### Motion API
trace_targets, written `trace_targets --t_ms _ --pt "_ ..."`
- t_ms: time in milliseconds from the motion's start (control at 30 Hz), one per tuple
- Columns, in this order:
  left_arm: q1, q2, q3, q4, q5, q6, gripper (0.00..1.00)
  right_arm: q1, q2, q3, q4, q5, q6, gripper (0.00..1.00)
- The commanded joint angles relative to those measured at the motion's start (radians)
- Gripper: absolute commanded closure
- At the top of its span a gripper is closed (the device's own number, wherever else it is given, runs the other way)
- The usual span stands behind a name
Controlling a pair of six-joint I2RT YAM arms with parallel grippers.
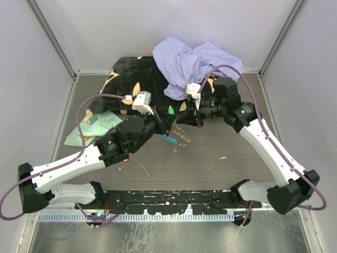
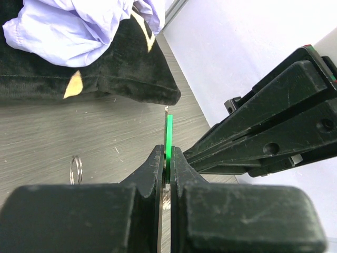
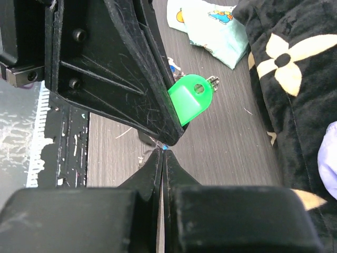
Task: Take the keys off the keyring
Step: Remove the key from the keyring.
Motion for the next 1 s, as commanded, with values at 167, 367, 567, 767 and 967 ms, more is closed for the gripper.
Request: trace_targets --t_ms 167,367,567,767,967 --pt "-0.004 -0.014 0.004 0.112 -0.035 -0.002 1.0 0.002 -0.021 0.026 -0.021 0.015 -0.018 0.78" --pt "-0.004 -0.018 0.001 0.129 -0.028 -0.017 1.0 -0.009 -0.041 -0.082 0.073 -0.093 0.079 0.71" --pt "-0.004 -0.016 0.004 0.136 -0.015 -0.031 1.0 -0.009 -0.029 -0.107 0.159 -0.076 0.17 0.71" --pt "-0.003 -0.017 0.003 0.139 -0.007 -0.035 1.0 -0.01 -0.02 -0.112 0.224 -0.067 0.255 0.7" --pt "-0.004 -0.022 -0.003 0.144 -0.004 -0.037 1.0 -0.028 -0.024 -0.11 0.245 -0.043 0.292 0.7"
